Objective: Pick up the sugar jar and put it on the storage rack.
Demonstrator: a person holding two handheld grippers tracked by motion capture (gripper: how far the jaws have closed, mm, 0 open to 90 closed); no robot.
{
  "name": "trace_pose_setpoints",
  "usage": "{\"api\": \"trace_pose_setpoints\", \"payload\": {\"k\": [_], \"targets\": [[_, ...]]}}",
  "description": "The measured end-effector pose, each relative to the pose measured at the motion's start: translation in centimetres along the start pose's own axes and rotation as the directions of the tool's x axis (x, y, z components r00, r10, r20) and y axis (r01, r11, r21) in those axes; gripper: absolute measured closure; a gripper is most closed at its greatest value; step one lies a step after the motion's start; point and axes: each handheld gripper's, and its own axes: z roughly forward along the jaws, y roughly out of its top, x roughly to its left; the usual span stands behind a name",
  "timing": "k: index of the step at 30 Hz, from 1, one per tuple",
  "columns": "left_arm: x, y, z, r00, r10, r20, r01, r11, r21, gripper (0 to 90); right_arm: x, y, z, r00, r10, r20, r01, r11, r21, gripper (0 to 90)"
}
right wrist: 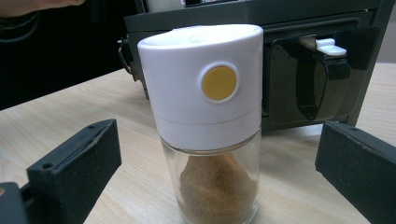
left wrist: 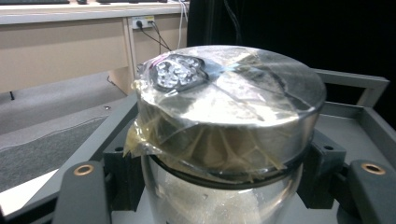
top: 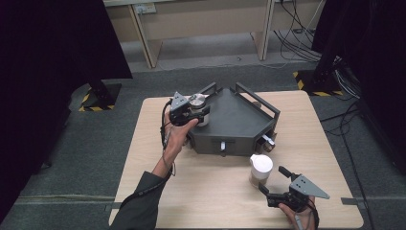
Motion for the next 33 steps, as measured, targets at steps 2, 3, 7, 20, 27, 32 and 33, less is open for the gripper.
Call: {"api": "trace_pose_setpoints", "payload": {"k": [2, 3, 7, 20, 27, 32, 33], "targets": [[0.1, -0.1, 0.2, 1.0, 0.0, -0.005, 0.0, 1.0, 0.002, 31.0, 0.0, 0.0, 0.0, 1.0, 0.0, 0.0, 0.0, 1.0, 0.0, 0.6], [0.1, -0.1, 0.2, 1.0, 0.002, -0.007, -0.002, 1.0, 0.005, 31.0, 0.0, 0.0, 0.0, 1.0, -0.001, 0.0, 0.001, 1.0, 0.001, 0.6], [0.2, -0.4, 0.4, 0.9999, -0.002, -0.011, 0.002, 1.0, 0.007, 31.0, 0.0, 0.0, 0.0, 1.0, 0.001, -0.002, -0.001, 1.0, 0.001, 0.6], [0.3, -1.1, 0.7, 0.9997, 0.011, -0.023, -0.011, 0.9999, -0.002, 30.9, 0.0, 0.0, 0.0, 1.0, 0.001, -0.004, -0.001, 1.0, 0.001, 0.6], [0.1, -1.3, 0.7, 0.9999, 0.0, -0.015, -0.001, 0.9998, -0.018, 17.2, 0.0, 0.0, 0.1, 1.0, -0.001, -0.006, 0.001, 1.0, 0.001, 0.6], [-0.1, -1.2, 0.3, 0.9993, -0.031, -0.019, 0.03, 0.9991, -0.031, 4.5, 0.0, 0.0, 0.1, 1.0, 0.0, -0.006, 0.0, 1.0, 0.001, 0.6], [-0.1, -1.2, 0.3, 0.9993, -0.032, -0.02, 0.031, 0.999, -0.033, 3.8, 0.0, 0.0, 0.1, 1.0, -0.001, -0.006, 0.001, 1.0, 0.001, 0.6]]}}
